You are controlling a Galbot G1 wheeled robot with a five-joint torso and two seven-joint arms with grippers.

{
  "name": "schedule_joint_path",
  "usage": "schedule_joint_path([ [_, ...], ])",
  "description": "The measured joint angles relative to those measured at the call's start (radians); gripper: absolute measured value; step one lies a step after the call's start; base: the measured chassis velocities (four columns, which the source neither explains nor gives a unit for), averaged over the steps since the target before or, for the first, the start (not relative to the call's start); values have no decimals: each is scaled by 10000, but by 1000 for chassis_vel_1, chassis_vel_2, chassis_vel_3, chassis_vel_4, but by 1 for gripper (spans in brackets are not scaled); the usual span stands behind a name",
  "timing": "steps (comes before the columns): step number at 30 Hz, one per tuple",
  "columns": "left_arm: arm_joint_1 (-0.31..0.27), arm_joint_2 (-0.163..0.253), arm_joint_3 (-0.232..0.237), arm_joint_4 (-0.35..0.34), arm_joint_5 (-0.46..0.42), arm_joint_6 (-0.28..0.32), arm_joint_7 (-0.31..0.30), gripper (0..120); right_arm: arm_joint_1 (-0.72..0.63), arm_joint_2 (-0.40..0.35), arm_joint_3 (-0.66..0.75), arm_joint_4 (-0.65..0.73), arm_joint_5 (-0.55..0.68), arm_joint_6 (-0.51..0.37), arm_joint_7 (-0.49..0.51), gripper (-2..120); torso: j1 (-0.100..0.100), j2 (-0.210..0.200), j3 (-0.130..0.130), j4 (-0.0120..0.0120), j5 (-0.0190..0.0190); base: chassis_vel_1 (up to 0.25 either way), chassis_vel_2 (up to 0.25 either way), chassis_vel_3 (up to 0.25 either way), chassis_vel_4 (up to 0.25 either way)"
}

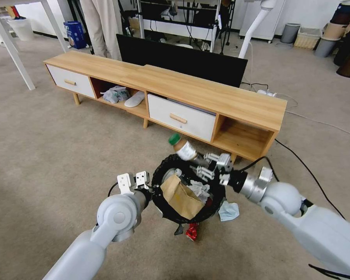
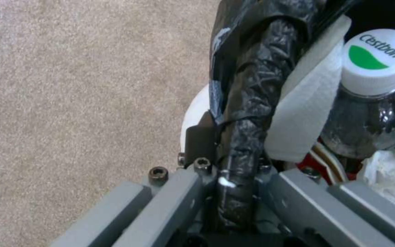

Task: Pick up the trash bin and place the garbage on the floor into it.

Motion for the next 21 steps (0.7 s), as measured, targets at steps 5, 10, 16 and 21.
schedule_joint_path([
  [5, -9, -6, -116, -2, -16, -9, 16, 0, -24, 193, -342, -225, -169, 11, -24, 30, -1, 0, 0, 1, 0, 0, 0, 0, 0],
  [10, 9, 3, -232, -86, -80, -11, 34, 0, 13, 382, -530, -527, -312, 14, -22, 30, 0, 0, 0, 0, 0, 0, 0, 0, 0],
  [16, 38, 6, -264, -135, -100, -11, 42, 0, 182, 549, -699, -839, -441, 32, -23, 30, 0, 0, 0, 1, 0, 0, 0, 0, 0],
  [21, 34, -22, -265, -157, -99, -11, 49, 0, 231, 643, -697, -956, -509, 33, 109, 30, 0, 0, 0, 1, 0, 0, 0, 0, 0],
])
